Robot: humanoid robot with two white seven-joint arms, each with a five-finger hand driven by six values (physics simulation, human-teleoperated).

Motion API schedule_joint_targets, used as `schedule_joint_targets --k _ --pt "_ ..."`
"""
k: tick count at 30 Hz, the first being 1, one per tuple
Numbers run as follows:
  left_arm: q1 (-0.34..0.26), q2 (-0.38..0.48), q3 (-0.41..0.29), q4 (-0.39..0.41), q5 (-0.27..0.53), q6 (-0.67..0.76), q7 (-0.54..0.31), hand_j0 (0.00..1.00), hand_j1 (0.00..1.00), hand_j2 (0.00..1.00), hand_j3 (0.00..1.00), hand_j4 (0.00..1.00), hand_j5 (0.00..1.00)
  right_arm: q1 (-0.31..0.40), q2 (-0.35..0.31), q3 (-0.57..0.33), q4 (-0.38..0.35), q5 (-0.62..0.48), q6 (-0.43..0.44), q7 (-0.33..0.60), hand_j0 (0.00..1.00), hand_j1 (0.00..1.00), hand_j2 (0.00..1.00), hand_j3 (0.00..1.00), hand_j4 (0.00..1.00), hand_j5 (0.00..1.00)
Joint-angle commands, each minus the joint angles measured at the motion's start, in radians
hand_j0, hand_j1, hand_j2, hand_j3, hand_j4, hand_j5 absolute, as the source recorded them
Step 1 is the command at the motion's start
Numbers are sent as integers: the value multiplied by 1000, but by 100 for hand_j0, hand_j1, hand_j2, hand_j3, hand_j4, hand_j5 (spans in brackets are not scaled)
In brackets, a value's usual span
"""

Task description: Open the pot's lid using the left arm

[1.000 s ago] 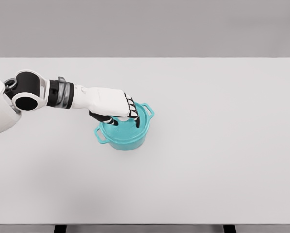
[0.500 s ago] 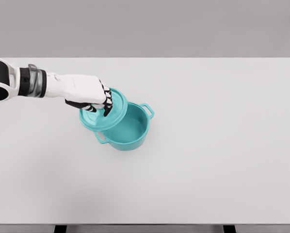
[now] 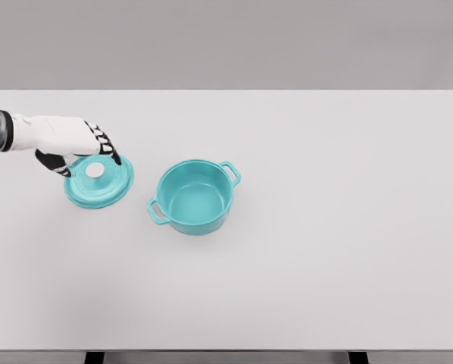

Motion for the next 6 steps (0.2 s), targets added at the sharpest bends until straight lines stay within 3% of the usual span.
schedule_joint_targets --k 1,3,4,6 --pt "0 2 11 170 54 2 0 100 100 100 100 100 100 0 0 0 0 0 0 0 100 100 100 100 100 100" --pt "-6 0 17 398 189 2 1 100 100 100 100 100 100 0 0 0 0 0 0 0 100 100 100 100 100 100" --pt "-5 -4 31 466 226 2 2 100 100 100 100 100 100 0 0 0 0 0 0 0 100 100 100 100 100 100" --pt "-3 -4 30 477 229 2 2 100 100 100 100 100 100 2 0 0 0 0 0 0 100 100 100 100 100 100"
